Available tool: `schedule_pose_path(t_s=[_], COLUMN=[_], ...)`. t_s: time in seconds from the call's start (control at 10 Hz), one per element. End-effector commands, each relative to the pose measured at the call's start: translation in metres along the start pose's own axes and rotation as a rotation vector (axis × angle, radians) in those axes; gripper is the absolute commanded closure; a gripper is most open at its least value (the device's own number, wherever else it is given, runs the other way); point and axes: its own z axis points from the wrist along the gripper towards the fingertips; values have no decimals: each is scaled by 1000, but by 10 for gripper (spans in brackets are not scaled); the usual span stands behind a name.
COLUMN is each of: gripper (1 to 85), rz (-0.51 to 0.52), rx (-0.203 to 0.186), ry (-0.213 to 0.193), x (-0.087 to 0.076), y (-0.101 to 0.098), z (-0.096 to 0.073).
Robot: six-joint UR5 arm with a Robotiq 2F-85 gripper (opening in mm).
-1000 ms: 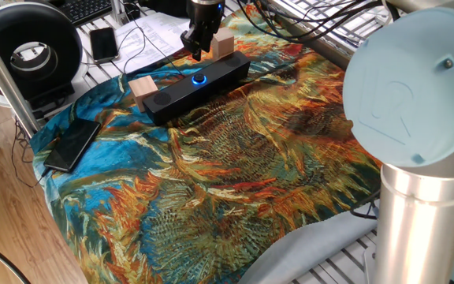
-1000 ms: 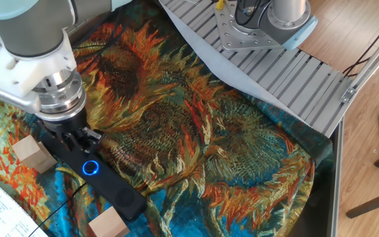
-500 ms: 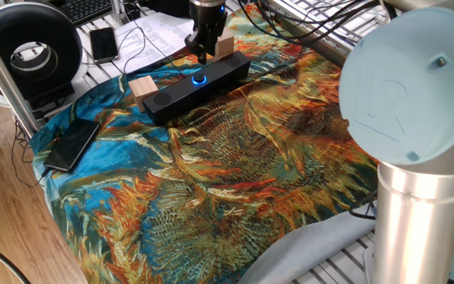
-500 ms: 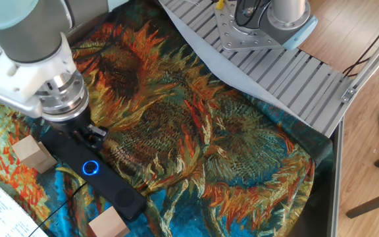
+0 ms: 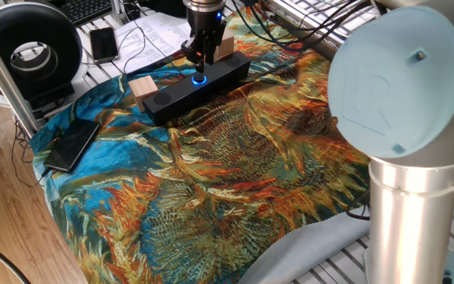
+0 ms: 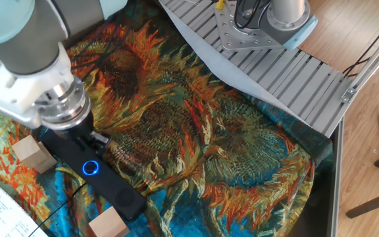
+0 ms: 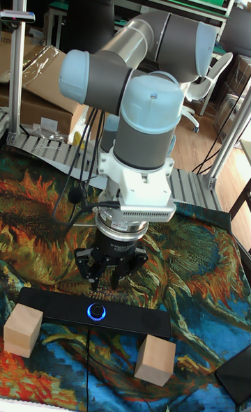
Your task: Turn the knob to increase the volume of the speaker
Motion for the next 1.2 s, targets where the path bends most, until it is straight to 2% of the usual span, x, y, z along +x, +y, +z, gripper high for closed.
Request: schedule_pose_path(t_s=[0.0, 0.2, 0.5, 1.1], gripper=[470, 470, 470, 470], rz=[4, 2, 4, -4], rx=[8, 18, 15, 12], ry=[-14, -11, -22, -32], x=[-17, -21, -28, -27], y=[-3, -7, -6, -6], z=[9, 15, 23, 37])
